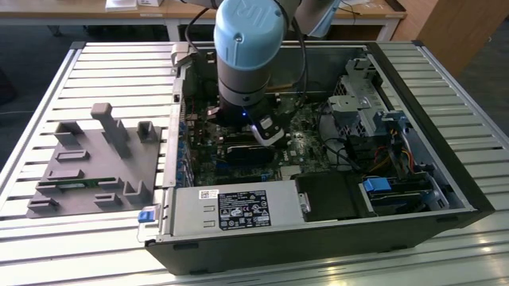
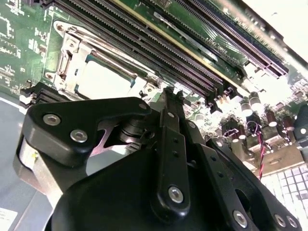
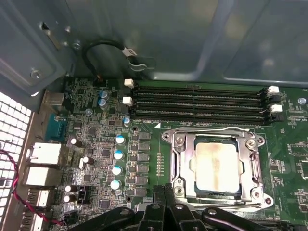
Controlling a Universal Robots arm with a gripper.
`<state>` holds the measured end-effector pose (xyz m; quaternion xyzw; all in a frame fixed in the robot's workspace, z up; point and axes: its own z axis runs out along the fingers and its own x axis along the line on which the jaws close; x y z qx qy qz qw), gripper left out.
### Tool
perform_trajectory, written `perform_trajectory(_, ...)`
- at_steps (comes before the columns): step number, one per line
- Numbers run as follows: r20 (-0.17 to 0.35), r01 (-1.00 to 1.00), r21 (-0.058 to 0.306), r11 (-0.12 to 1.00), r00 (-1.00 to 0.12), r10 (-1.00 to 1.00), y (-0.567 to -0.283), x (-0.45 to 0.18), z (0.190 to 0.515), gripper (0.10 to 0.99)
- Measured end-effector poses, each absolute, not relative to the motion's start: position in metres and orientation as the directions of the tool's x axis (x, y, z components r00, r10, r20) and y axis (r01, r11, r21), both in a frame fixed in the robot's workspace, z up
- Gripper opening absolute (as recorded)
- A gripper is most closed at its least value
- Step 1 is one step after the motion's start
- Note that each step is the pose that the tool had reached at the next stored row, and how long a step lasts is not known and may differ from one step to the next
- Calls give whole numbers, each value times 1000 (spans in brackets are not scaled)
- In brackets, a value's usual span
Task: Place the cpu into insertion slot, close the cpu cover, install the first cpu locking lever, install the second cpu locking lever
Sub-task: 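Install the second cpu locking lever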
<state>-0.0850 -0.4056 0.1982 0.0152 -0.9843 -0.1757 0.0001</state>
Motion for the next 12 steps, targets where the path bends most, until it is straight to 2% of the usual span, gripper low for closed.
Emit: perform_trajectory(12, -5, -30, 346, 938, -1000, -30, -406, -85, 213, 106)
